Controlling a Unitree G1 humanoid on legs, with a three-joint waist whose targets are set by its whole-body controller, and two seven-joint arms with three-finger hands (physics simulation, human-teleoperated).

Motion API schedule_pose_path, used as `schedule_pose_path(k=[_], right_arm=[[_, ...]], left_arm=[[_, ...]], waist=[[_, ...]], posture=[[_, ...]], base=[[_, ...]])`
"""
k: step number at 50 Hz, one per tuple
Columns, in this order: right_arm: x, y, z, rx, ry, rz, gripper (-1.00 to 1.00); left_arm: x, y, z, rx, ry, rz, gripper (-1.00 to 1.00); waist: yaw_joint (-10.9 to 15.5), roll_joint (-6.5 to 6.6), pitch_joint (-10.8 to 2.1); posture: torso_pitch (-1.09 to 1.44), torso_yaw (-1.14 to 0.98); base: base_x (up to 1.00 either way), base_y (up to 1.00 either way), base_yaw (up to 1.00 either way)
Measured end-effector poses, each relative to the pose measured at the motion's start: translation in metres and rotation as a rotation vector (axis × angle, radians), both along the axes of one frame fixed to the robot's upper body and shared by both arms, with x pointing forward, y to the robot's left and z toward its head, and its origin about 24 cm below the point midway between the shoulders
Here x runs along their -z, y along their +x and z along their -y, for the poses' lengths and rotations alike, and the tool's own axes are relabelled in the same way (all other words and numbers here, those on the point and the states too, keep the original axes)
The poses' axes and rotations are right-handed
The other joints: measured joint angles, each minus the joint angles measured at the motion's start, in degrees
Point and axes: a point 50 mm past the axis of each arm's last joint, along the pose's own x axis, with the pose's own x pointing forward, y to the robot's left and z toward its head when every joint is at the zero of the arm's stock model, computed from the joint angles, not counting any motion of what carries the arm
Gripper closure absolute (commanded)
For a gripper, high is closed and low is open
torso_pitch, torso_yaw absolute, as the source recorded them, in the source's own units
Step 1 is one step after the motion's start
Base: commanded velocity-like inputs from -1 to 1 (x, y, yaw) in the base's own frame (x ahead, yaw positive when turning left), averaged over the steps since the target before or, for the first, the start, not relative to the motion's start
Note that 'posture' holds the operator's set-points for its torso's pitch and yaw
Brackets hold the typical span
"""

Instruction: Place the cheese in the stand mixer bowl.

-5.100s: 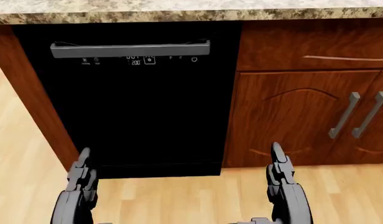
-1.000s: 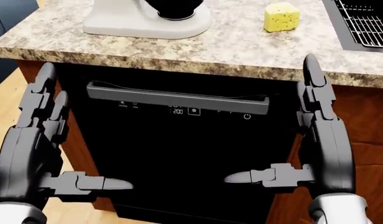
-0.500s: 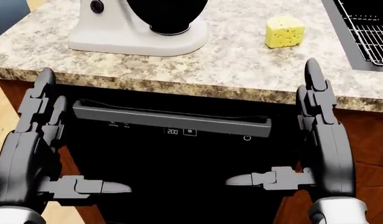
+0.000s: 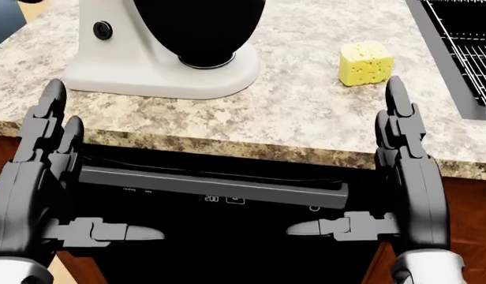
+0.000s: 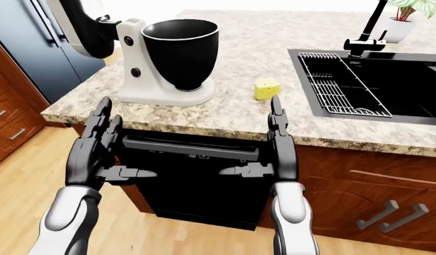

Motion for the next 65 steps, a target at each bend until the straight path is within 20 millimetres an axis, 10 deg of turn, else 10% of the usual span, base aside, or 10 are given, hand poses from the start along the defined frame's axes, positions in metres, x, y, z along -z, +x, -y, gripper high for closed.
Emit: schedule_pose_path(k=[4,10,17,23,30,35,43,49,65], right_arm=[[-0.009,0.0,-0.002,-0.013,-0.003,0.035,-1.0],[-0.005,0.001,-0.008,-0.042,0.004,-0.001,-1.0],[-0.012,-0.002,-0.007,-0.034,0.0,0.042,-1.0],[0.0,-0.001,0.0,0.007,-0.002,-0.014,-1.0],[-0.007,-0.003,0.001,0.018,-0.013,0.032,-1.0],[0.004,0.0,-0.009,-0.036,0.0,-0.024,-1.0],[-0.01,-0.003,-0.006,-0.023,-0.007,0.057,-1.0],[-0.006,-0.004,-0.003,-0.006,-0.008,0.038,-1.0],[-0.018,-0.009,-0.005,-0.016,-0.023,0.065,-1.0]], left_arm=[[-0.009,-0.001,0.0,0.001,0.005,0.038,-1.0],[0.0,0.001,-0.007,-0.034,0.008,-0.015,-1.0],[-0.003,-0.001,-0.004,-0.018,0.008,0.013,-1.0],[0.006,0.0,0.002,0.01,-0.005,-0.023,-1.0],[-0.002,-0.001,0.002,0.014,-0.001,0.027,-1.0],[0.009,-0.001,-0.009,-0.045,0.007,-0.036,-1.0],[-0.004,-0.004,-0.005,-0.026,0.009,0.034,-1.0],[0.009,-0.001,0.001,0.008,-0.005,-0.03,-1.0],[-0.002,-0.002,-0.006,-0.019,-0.002,-0.004,-1.0]], waist=[[-0.18,4.17,-0.58],[1.11,2.56,-0.75],[1.49,-3.65,-0.95],[0.05,-2.01,-0.6],[0.18,3.71,-1.12],[2.28,2.34,-1.23],[2.36,-3.56,-1.08],[0.85,0.07,-1.44],[0.72,-0.58,-2.13]], posture=[[0.0,0.0],[0.0,0.0],[0.0,0.0],[0.0,0.0],[0.0,0.0],[0.0,0.0],[0.0,0.0],[0.0,0.0],[0.0,0.0]], base=[[0.18,0.0,0.0],[0.17,0.0,0.0],[0.17,0.0,0.0],[0.17,0.0,0.0],[0.04,0.0,0.31],[0.0,0.0,0.47],[0.0,0.0,0.16],[0.0,0.0,0.0],[0.0,0.0,0.0]])
